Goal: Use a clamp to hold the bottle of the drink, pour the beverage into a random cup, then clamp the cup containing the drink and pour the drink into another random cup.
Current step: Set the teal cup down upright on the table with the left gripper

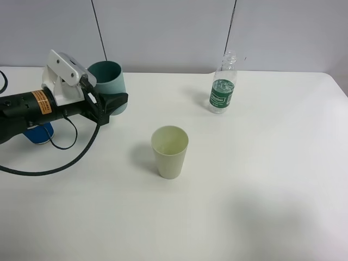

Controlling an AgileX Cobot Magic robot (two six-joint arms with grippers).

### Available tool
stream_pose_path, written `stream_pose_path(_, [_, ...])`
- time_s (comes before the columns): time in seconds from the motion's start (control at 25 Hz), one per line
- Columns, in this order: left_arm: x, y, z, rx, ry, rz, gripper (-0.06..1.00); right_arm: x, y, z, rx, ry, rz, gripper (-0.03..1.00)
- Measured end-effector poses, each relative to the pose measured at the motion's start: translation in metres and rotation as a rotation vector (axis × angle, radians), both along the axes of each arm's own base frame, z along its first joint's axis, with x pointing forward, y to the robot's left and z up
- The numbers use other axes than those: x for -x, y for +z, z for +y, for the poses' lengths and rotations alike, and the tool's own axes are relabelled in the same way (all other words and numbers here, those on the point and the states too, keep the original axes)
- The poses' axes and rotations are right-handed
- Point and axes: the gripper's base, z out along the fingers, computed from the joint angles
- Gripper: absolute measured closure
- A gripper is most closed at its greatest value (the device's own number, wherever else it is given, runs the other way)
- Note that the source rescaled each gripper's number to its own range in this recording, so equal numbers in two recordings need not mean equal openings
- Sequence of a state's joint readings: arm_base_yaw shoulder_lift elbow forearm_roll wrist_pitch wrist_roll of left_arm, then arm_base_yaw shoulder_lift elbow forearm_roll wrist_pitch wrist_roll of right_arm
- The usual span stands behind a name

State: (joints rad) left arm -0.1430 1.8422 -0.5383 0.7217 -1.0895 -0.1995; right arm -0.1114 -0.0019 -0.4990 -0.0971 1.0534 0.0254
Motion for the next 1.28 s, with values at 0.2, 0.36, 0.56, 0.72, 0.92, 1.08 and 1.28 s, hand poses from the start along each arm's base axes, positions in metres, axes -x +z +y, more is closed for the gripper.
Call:
stream_pose_path(0.2, [-0.008, -0.017, -0.001, 0.005, -0.002, 0.033, 0.93, 0.0, 0.0, 0.0, 0.0, 0.0, 0.0, -0.03])
stream_pose_path(0.36, [-0.011, -0.029, -0.002, 0.025, -0.002, 0.054, 0.93, 0.0, 0.0, 0.0, 0.0, 0.0, 0.0, -0.03])
stream_pose_path(0.56, [-0.01, -0.045, -0.003, 0.009, -0.01, 0.071, 0.93, 0.0, 0.0, 0.0, 0.0, 0.0, 0.0, -0.03])
stream_pose_path(0.72, [-0.009, -0.057, -0.003, -0.022, -0.021, 0.067, 0.93, 0.0, 0.0, 0.0, 0.0, 0.0, 0.0, -0.03])
stream_pose_path(0.92, [-0.007, -0.07, -0.002, -0.038, -0.029, 0.084, 0.93, 0.0, 0.0, 0.0, 0.0, 0.0, 0.0, -0.03])
stream_pose_path(1.08, [-0.007, -0.074, -0.003, -0.021, -0.03, 0.085, 0.93, 0.0, 0.0, 0.0, 0.0, 0.0, 0.0, -0.03])
stream_pose_path(1.28, [-0.007, -0.074, -0.003, -0.018, -0.03, 0.084, 0.93, 0.0, 0.0, 0.0, 0.0, 0.0, 0.0, -0.03])
